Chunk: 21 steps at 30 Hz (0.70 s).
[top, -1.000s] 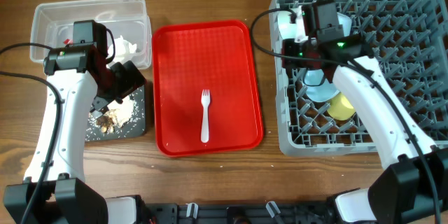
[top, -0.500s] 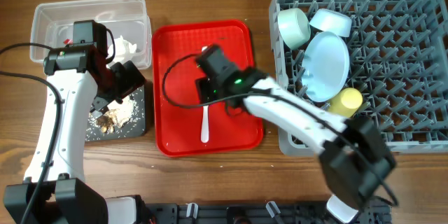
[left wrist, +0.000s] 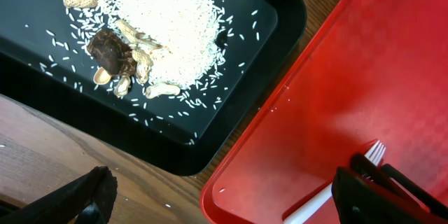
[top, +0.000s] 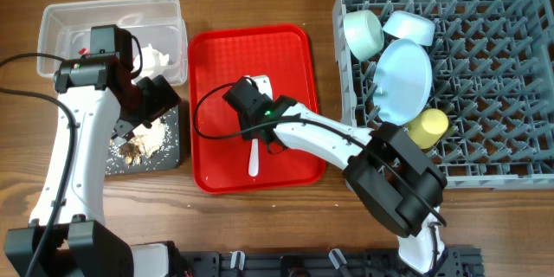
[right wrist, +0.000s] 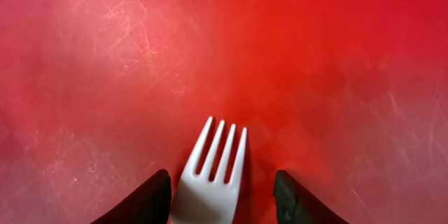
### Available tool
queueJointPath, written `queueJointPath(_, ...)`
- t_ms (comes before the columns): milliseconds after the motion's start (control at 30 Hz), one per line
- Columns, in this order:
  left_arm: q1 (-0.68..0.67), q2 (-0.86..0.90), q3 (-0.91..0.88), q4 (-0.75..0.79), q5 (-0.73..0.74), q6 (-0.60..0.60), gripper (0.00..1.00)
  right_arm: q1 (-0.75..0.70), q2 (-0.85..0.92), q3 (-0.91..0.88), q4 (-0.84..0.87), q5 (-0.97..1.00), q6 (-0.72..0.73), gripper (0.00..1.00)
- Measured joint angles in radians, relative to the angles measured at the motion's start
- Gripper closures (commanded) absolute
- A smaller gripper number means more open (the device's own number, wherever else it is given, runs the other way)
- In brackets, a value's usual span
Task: Sort waste into correct bins and load items into the dishwasher rack
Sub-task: 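Grasp the white fork on the red tray with the right gripper, then insert the white fork into the dish rack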
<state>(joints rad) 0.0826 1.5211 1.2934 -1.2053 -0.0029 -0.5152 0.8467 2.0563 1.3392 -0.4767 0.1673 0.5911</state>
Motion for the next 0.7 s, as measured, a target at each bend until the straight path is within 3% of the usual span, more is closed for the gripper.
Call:
queueJointPath(200,0.0,0.0,0.0,0.0,0.0,0.0,0.0,0.0,0.0,0.014,-0.086,0.013,0.075,0.8)
queueJointPath(467,0.0,0.0,0.0,0.0,0.0,0.0,0.0,-0.017,-0.026,0.014,-0.145,0.012,0.085,0.82)
queueJointPath(700,0.0,0.0,0.0,0.0,0.0,0.0,0.0,-0.215,-0.358,0.006,-0.285,0.009,-0.098,0.82)
